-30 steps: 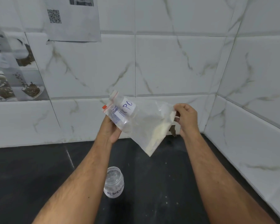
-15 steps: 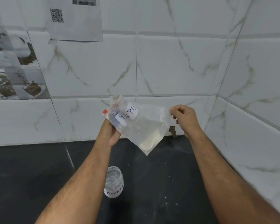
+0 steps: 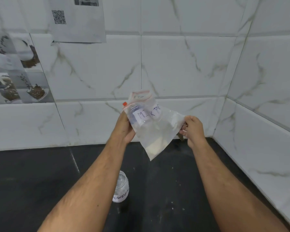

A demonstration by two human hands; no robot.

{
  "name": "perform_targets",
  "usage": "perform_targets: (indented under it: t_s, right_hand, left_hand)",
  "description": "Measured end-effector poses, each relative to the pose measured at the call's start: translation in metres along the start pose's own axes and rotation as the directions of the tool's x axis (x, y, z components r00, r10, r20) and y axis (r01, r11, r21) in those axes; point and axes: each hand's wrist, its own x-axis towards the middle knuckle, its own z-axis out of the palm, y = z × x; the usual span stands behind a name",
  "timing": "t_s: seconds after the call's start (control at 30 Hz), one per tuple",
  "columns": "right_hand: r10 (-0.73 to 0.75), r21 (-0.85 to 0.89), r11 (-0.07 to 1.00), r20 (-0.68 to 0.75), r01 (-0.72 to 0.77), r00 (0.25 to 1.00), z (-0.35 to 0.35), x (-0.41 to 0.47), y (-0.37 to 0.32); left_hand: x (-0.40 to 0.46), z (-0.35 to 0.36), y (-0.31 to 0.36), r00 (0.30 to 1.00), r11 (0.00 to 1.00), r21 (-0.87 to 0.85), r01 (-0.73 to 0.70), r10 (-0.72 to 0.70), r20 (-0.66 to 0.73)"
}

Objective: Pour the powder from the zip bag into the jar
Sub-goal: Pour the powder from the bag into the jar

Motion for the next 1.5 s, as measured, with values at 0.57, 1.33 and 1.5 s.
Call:
perform_targets:
  t_s: [0.57, 1.33, 1.5]
  right_hand:
    - [0.152, 0.963, -0.027, 0.270, -0.269, 0.951, 0.061, -0.074, 0.042]
    - [0.199, 0.749, 0.589, 0.230, -0.304, 0.953, 0.036, -0.066, 0.062]
    - [0.263, 0.686, 0.649, 0.202, -0.328, 0.943, 0.036, -0.073, 0.076]
  left_hand:
    - [0.036, 0.094, -0.012, 0.833, 0.988, 0.070, -0.140, 0.156, -0.531]
    - [-0.114, -0.063, 0.007, 0.922, 0.656, 0.735, 0.170, 0.158, -0.354]
    - [-0.127, -0.083, -0.003, 0.931, 0.621, 0.778, 0.095, 0.220, -0.290]
